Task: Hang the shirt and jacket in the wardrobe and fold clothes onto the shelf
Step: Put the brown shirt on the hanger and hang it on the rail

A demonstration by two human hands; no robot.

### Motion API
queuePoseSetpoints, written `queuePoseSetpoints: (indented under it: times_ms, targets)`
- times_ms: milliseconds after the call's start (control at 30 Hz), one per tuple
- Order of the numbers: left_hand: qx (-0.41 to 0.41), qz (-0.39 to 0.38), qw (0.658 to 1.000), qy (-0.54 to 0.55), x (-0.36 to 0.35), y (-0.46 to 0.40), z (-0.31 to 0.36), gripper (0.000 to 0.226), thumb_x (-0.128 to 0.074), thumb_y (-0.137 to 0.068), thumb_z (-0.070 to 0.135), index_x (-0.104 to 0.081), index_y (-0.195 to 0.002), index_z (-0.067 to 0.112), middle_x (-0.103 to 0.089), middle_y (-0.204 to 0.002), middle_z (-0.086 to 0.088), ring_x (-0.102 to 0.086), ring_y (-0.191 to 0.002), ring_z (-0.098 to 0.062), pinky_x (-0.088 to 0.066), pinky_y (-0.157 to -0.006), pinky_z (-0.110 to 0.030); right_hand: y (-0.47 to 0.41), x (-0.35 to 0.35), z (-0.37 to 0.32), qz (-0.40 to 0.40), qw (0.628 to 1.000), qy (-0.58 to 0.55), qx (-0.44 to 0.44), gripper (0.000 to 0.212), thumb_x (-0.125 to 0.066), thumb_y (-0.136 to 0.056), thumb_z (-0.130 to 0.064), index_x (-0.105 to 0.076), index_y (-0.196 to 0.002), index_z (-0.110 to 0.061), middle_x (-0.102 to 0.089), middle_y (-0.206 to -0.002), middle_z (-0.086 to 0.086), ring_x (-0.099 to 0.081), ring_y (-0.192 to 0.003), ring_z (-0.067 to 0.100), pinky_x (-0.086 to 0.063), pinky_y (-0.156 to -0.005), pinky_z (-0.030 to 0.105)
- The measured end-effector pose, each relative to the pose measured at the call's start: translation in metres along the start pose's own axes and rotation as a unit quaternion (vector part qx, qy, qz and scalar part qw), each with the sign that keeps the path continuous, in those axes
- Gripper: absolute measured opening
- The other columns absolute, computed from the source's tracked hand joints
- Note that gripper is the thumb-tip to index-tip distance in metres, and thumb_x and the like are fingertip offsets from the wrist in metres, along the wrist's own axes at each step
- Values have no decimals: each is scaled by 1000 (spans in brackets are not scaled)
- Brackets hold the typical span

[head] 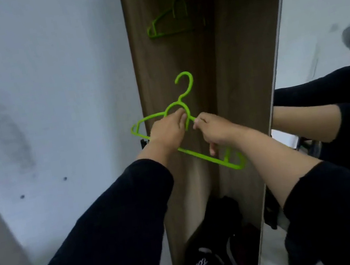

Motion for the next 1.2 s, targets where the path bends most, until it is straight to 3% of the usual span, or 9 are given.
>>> queuePoseSetpoints:
  times_ms: [100, 233, 300, 433, 600, 733, 867, 1067, 1200]
  targets:
    - [-22, -8, 999, -49, 17, 31, 2, 30, -31, -103, 30, -54, -112, 14, -66, -108, -10, -60, -101, -33, -40, -78, -37, -3, -11, -21, 9, 999, 36, 19, 27, -29, -103, -32, -45, -88, -16, -52, -68, 10, -56, -51, 28, -50, -56, 38]
    - [-4, 18, 996, -88, 47, 73, -38, 32, -33, -102, 29, -58, -119, 18, -64, -113, -5, -58, -106, -29, -41, -80, -38, -6, -47, -65, 13, 990, 120, 78, 32, -34, -101, -37, -43, -76, -20, -62, -104, 13, -57, -98, 31, -34, -70, 32]
    - [13, 70, 991, -111, 73, 91, -62, 33, -32, -98, 29, -60, -112, 20, -62, -109, -1, -56, -105, -28, -40, -79, -39, -2, -63, -85, 4, 986, 125, 111, 33, -35, -101, -37, -44, -74, -20, -61, -99, 11, -56, -94, 28, -33, -69, 31]
    - [158, 134, 954, -216, 143, 153, -141, 32, -35, -95, 31, -56, -113, 14, -56, -112, -4, -53, -100, -29, -38, -76, -38, 6, -113, -140, -16, 979, 61, 192, 38, -38, -100, -32, -39, -65, -17, -49, -69, 0, -50, -79, 24, -29, -63, 30]
    - [283, 73, 927, -235, 215, 240, -224, 34, -26, -103, 30, -56, -106, 13, -62, -110, -8, -52, -109, -31, -34, -89, -39, 43, -196, -231, -105, 957, 10, 271, 34, -38, -99, -41, -47, -72, -23, -49, -66, -5, -49, -71, 21, -34, -63, 32]
    - [269, 94, 924, -257, 262, 293, -236, 33, -30, -103, 29, -58, -107, 11, -62, -110, -9, -50, -110, -28, -30, -87, -38, 80, -273, -287, -256, 934, -98, 231, 35, -32, -99, -49, -48, -82, -23, -47, -63, 9, -38, -39, 16, -29, -41, 21]
    - [281, 82, 907, -302, 297, 348, -259, 32, -28, -104, 29, -56, -106, 13, -61, -105, -5, -48, -106, -26, -26, -85, -35, 111, -333, -333, -309, 926, -99, 192, 53, -21, -98, -57, -55, -94, -18, -60, -73, 6, -50, -42, 21, -34, -47, 21]
    - [281, 95, 891, -344, 338, 421, -294, 32, -27, -104, 28, -55, -105, 13, -58, -100, -1, -48, -99, -24, -29, -85, -33, 146, -396, -405, -268, 915, -149, 262, 66, -25, -101, -47, -55, -54, -11, -52, -38, -3, -53, -46, 18, -44, -60, 29]
    - [289, 123, 885, -343, 351, 452, -319, 40, -22, -96, 33, -56, -106, 12, -57, -104, -3, -50, -93, -26, -35, -78, -33, 154, -426, -423, -222, 934, -162, 228, 56, -32, -96, -48, -57, -69, -5, -53, -62, 6, -60, -57, 27, -58, -66, 42]
Point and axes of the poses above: each hand's wrist, its own y-axis away from the middle knuckle, its own x-axis out of the back of the hand, z = x × y, the point moved 9 cm from there along -y, towards the middle knuckle
